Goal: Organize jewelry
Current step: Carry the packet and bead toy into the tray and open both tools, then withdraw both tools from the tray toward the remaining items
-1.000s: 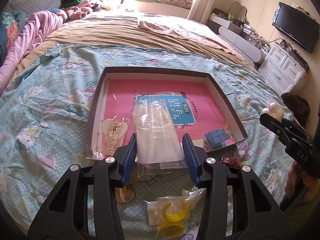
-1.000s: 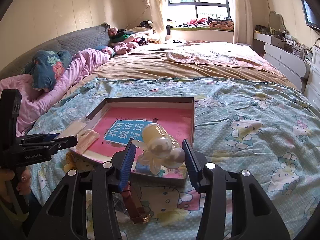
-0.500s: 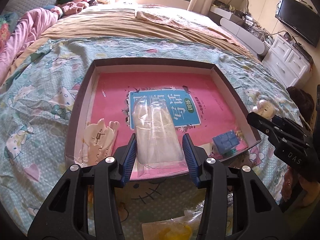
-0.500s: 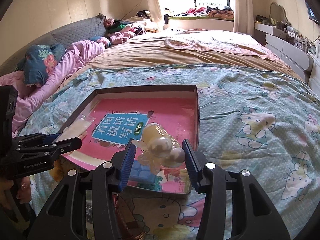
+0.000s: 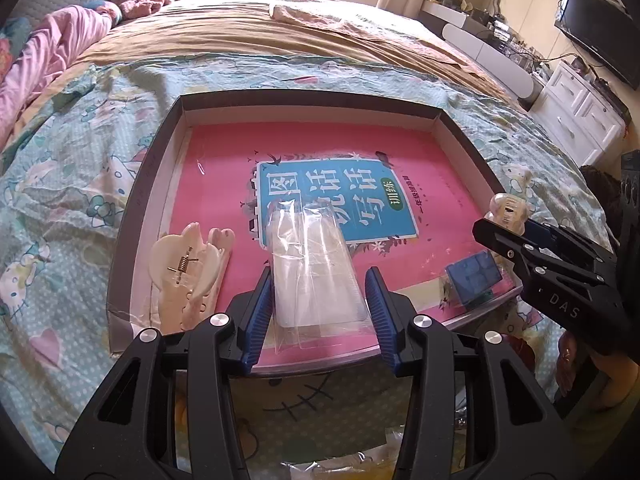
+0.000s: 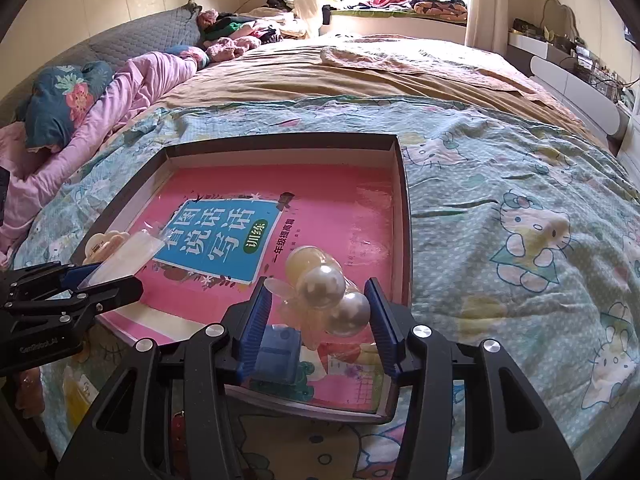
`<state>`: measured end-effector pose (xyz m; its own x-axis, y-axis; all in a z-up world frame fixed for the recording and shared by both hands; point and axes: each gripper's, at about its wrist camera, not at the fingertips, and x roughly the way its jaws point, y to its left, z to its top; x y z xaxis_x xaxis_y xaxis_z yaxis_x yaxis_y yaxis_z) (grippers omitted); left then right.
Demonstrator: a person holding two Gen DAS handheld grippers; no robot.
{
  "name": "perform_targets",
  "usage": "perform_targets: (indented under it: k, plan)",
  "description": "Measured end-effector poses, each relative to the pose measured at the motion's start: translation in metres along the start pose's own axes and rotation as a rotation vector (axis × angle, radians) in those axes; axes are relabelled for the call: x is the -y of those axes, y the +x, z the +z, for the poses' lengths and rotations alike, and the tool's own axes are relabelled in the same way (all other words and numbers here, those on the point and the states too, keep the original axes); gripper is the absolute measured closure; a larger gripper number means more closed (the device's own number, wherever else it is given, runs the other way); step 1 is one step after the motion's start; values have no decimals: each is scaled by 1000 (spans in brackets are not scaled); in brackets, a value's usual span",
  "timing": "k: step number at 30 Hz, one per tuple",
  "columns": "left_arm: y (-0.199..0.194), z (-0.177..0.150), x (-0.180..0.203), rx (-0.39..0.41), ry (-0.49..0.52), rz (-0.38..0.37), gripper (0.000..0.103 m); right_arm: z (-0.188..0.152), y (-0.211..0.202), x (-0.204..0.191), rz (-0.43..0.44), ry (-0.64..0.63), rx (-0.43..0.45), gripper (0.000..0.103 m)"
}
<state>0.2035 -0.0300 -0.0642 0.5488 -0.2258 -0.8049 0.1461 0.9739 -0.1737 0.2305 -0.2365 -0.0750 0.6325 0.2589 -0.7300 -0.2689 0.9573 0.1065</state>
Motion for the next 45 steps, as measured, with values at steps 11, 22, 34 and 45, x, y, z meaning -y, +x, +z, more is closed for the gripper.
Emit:
perform_targets:
  k: [11,22,34,45]
  plan:
    - [-5,-2,0,-3,2,-9,55,-3,-32,9,14,38,56,44]
    - [-68,4,-8,129,-36,1,24,-11,-99,14,31,54,159,28]
    - [-123,-6,-18,222,-68,30,10,-18,-142,3,58,21,220,26]
    - [-143,-31,-18,218,-46,44,10,-32,-160,-21,85,-41,224,26]
